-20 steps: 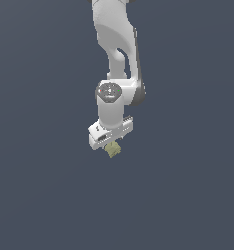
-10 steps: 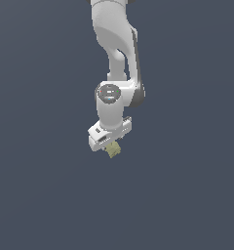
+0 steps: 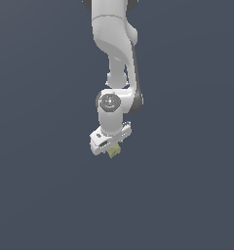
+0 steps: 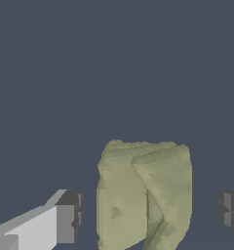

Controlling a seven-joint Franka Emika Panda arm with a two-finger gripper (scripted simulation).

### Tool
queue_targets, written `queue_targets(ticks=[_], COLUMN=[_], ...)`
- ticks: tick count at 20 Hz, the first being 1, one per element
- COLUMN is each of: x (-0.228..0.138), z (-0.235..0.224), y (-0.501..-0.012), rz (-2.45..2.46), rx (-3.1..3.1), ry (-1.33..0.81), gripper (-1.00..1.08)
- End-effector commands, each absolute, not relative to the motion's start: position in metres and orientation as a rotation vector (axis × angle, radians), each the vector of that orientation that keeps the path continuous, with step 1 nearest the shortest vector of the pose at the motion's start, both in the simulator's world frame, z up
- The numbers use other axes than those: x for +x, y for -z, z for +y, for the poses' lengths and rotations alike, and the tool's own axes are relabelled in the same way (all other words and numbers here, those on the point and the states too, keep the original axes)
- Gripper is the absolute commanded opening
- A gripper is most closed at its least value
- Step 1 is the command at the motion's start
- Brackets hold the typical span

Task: Pick up the object and move it to a goal position.

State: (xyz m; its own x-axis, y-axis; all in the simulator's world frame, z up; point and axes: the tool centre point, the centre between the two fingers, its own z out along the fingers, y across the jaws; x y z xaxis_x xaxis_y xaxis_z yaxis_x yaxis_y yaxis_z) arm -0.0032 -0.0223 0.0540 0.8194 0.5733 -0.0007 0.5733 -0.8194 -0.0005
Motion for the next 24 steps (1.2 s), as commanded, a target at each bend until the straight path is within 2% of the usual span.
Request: queue_targets(ticks=[1,5,6,18,24], x=[-0.003,-0.002,-0.002,-0.002,0.0], z=[-0.022,-0.023,-0.023,-0.021,0.003], y=[-0.044,-0.04,-0.04,-0.042,-0.06], rz=[-0.945,-0.945,-0.945,-0.945,-0.945], rx=[-2.996,-2.996,-2.996,-2.997,-2.997], ry=[0.0,0.0,0.0,0.001,0.001], gripper=[1.0,1.0,-1.0,-1.0,-1.0])
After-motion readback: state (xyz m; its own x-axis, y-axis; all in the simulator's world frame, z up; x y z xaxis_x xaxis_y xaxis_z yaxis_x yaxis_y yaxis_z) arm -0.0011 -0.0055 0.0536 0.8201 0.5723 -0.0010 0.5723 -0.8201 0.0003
